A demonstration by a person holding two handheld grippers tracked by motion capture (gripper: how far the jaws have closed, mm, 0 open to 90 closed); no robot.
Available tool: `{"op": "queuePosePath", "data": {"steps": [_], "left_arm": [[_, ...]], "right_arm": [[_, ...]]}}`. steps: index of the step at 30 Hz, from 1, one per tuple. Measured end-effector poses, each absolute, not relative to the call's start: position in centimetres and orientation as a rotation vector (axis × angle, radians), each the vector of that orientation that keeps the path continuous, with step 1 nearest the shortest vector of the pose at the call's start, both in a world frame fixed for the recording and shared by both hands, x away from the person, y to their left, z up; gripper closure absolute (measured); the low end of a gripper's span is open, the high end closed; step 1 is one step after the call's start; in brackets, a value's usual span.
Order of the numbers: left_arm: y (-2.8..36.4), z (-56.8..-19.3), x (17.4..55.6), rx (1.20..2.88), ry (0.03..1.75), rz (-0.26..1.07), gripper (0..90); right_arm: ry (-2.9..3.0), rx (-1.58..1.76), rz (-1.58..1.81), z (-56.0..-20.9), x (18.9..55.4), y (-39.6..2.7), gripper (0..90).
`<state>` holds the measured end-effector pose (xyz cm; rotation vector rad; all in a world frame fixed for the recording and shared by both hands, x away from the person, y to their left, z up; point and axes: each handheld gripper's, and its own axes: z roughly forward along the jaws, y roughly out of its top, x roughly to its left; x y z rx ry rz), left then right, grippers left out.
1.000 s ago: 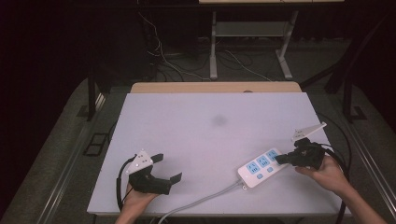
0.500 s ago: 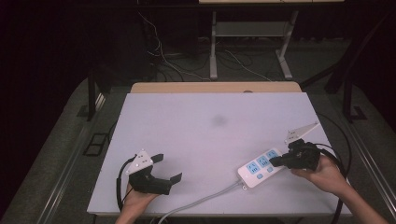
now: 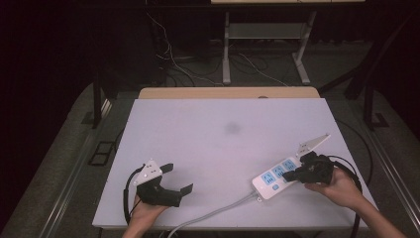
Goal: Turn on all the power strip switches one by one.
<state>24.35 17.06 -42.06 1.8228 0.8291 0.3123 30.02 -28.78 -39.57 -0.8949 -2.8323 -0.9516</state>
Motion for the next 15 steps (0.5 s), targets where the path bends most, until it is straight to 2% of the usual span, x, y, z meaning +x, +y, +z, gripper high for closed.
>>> {"op": "queuePosePath", "data": {"steps": [15], "left_arm": [[17.1, -42.1, 24.4, 1.826, 0.829, 0.313, 0.0]], "right_arm": [[-2.811, -0.947, -0.951, -40.7, 30.6, -29.4, 90.0]]}}
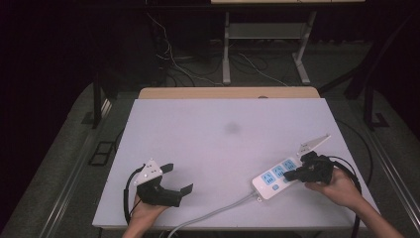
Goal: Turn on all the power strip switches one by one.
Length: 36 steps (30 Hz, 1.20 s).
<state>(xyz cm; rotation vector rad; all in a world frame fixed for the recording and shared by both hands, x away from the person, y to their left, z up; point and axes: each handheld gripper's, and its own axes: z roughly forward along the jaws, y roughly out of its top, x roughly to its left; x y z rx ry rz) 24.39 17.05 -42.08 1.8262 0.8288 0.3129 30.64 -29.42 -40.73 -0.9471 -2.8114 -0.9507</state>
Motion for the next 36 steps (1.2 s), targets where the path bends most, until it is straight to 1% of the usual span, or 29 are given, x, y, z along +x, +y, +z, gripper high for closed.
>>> {"op": "queuePosePath", "data": {"steps": [20, 24, 36], "left_arm": [[16.98, -42.14, 24.41, 1.832, 0.825, 0.309, 0.0], [17.02, -42.12, 24.37, 1.834, 0.824, 0.312, 0.0], [16.93, -42.11, 24.40, 1.834, 0.820, 0.314, 0.0]], "right_arm": [[-2.856, -0.964, -0.925, -40.85, 30.52, -29.18, 90.0], [-2.827, -0.973, -0.937, -41.01, 30.84, -29.66, 90.0], [-2.888, -0.965, -0.904, -40.88, 30.64, -28.82, 90.0]]}}
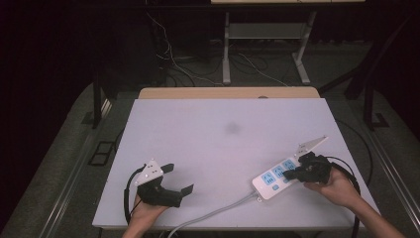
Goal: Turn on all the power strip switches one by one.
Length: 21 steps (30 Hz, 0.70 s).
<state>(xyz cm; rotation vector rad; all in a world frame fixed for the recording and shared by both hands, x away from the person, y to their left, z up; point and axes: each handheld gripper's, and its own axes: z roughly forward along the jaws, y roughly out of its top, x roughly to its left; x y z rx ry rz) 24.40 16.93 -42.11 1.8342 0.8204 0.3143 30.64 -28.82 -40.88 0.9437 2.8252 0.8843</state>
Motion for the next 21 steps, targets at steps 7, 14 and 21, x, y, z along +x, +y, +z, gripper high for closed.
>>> {"op": "queuePosePath", "data": {"steps": [7, 14, 21], "left_arm": [[17.04, -42.05, 24.39, 1.833, 0.819, 0.316, 0.0], [17.05, -42.05, 24.31, 1.833, 0.820, 0.317, 0.0], [17.20, -42.12, 24.49, 1.826, 0.829, 0.315, 0.0]], "right_arm": [[2.841, 0.918, 0.817, -40.71, 30.45, -28.23, 90.0], [2.844, 0.893, 0.813, -40.67, 30.50, -28.17, 90.0], [2.846, 0.900, 0.837, -40.71, 30.64, -28.38, 90.0]]}}
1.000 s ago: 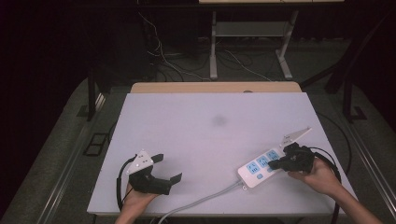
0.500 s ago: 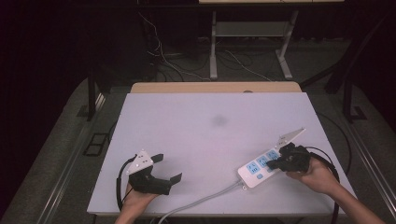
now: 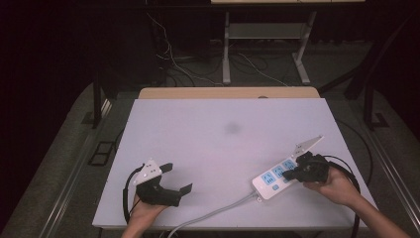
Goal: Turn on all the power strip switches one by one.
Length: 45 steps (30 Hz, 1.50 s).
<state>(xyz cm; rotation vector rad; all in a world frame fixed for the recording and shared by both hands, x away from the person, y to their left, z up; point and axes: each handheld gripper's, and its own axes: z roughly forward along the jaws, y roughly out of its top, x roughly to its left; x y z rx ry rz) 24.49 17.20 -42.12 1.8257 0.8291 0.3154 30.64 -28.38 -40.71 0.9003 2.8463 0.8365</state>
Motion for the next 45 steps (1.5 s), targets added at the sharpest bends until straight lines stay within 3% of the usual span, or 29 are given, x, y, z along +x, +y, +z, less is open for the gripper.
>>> {"op": "queuePosePath", "data": {"steps": [31, 45], "left_arm": [[17.2, -42.0, 24.3, 1.824, 0.826, 0.317, 0.0], [17.2, -42.0, 24.2, 1.823, 0.822, 0.318, 0.0]], "right_arm": [[2.853, 0.832, 1.012, -36.5, 29.1, -26.6, 90.0], [2.920, 0.767, 0.977, -37.3, 28.8, -24.5, 90.0]]}}
